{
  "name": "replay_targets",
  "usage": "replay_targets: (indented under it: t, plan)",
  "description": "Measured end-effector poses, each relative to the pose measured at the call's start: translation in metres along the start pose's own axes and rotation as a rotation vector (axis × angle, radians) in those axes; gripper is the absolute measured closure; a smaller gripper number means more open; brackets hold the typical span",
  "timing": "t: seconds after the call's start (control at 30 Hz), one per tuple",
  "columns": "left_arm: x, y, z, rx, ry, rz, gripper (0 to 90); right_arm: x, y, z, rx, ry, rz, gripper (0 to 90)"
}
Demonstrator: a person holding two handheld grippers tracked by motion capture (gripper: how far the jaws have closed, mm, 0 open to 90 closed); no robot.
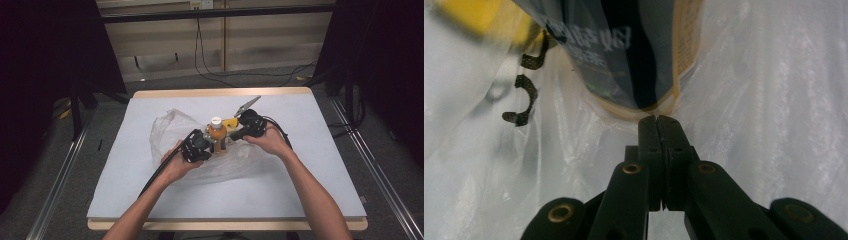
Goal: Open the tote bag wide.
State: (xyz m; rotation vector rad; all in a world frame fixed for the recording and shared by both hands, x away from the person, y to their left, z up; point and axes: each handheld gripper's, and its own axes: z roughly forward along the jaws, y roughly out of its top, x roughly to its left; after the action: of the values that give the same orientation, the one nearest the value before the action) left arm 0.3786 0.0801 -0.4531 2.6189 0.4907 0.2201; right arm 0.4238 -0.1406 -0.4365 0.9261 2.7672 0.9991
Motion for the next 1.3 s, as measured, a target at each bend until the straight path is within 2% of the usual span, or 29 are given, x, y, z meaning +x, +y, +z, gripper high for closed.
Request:
replay_targets:
  t: [0.07, 0.13, 0.2, 0.27, 0.3, 0.33, 0.4, 0.43, 0.47, 0.53, 0.57, 0.6, 0.67, 0.7, 0.73, 0.77, 0.8, 0.83, 0.93, 0.97, 1.03, 1.07, 1.1, 1.13, 1.17, 1.3]
  plan:
    - [-0.003, -0.005, 0.002, 0.006, -0.023, -0.018, 90.0, -0.006, -0.001, 0.014, 0.042, 0.014, 0.010, 90.0]
    - [-0.009, -0.009, 0.001, 0.002, -0.025, -0.004, 90.0, -0.011, 0.000, 0.026, 0.072, 0.005, 0.011, 90.0]
    - [-0.018, -0.011, -0.002, 0.008, -0.042, 0.035, 90.0, -0.015, 0.003, 0.034, 0.081, 0.014, 0.035, 90.0]
    - [-0.028, -0.011, -0.003, 0.013, -0.069, 0.049, 90.0, -0.018, 0.008, 0.041, 0.090, 0.012, 0.033, 90.0]
    - [-0.032, -0.010, -0.004, 0.021, -0.072, 0.076, 90.0, -0.020, 0.011, 0.045, 0.094, 0.011, 0.032, 90.0]
    - [-0.039, -0.010, -0.005, 0.028, -0.063, 0.079, 90.0, -0.021, 0.013, 0.047, 0.083, 0.011, 0.038, 90.0]
    - [-0.048, -0.010, -0.006, 0.029, -0.087, 0.105, 90.0, -0.027, 0.019, 0.052, 0.074, -0.002, 0.042, 90.0]
    - [-0.055, -0.010, -0.007, 0.031, -0.087, 0.120, 90.0, -0.028, 0.021, 0.053, 0.079, -0.009, 0.050, 90.0]
    - [-0.060, -0.011, -0.007, 0.026, -0.078, 0.117, 90.0, -0.029, 0.025, 0.055, 0.087, -0.021, 0.049, 90.0]
    - [-0.066, -0.011, -0.009, 0.032, -0.093, 0.148, 90.0, -0.033, 0.032, 0.058, 0.101, -0.043, 0.047, 90.0]
    - [-0.068, -0.012, -0.009, 0.030, -0.099, 0.141, 90.0, -0.035, 0.034, 0.059, 0.103, -0.050, 0.045, 90.0]
    - [-0.071, -0.012, -0.012, 0.047, -0.106, 0.167, 90.0, -0.037, 0.036, 0.060, 0.107, -0.051, 0.053, 90.0]
    - [-0.076, -0.014, -0.011, 0.033, -0.117, 0.156, 90.0, -0.040, 0.039, 0.061, 0.111, -0.063, 0.064, 90.0]
    - [-0.084, -0.015, -0.014, 0.049, -0.123, 0.197, 90.0, -0.046, 0.042, 0.062, 0.120, -0.075, 0.078, 90.0]
    - [-0.089, -0.015, -0.016, 0.059, -0.127, 0.212, 90.0, -0.049, 0.044, 0.062, 0.126, -0.090, 0.071, 90.0]
    - [-0.092, -0.015, -0.016, 0.059, -0.132, 0.228, 90.0, -0.052, 0.045, 0.063, 0.127, -0.092, 0.086, 90.0]
    - [-0.096, -0.016, -0.017, 0.058, -0.135, 0.219, 90.0, -0.054, 0.047, 0.063, 0.133, -0.099, 0.089, 90.0]
    - [-0.099, -0.017, -0.019, 0.065, -0.141, 0.246, 90.0, -0.056, 0.048, 0.064, 0.134, -0.115, 0.086, 90.0]
    - [-0.106, -0.019, -0.020, 0.055, -0.149, 0.244, 90.0, -0.060, 0.051, 0.065, 0.140, -0.143, 0.101, 90.0]
    - [-0.111, -0.020, -0.021, 0.056, -0.153, 0.266, 90.0, -0.066, 0.053, 0.066, 0.132, -0.166, 0.122, 90.0]
    - [-0.116, -0.022, -0.022, 0.053, -0.143, 0.271, 90.0, -0.071, 0.054, 0.066, 0.134, -0.185, 0.143, 90.0]
    - [-0.116, -0.022, -0.023, 0.051, -0.145, 0.282, 90.0, -0.074, 0.056, 0.067, 0.134, -0.203, 0.149, 90.0]
    - [-0.118, -0.023, -0.023, 0.049, -0.152, 0.276, 90.0, -0.075, 0.057, 0.067, 0.140, -0.235, 0.158, 90.0]
    - [-0.118, -0.023, -0.024, 0.047, -0.149, 0.293, 90.0, -0.076, 0.059, 0.068, 0.153, -0.263, 0.152, 90.0]
    - [-0.119, -0.024, -0.024, 0.049, -0.151, 0.285, 90.0, -0.078, 0.061, 0.069, 0.161, -0.278, 0.163, 90.0]
    - [-0.124, -0.026, -0.026, 0.051, -0.144, 0.306, 90.0, -0.083, 0.065, 0.071, 0.167, -0.314, 0.164, 90.0]
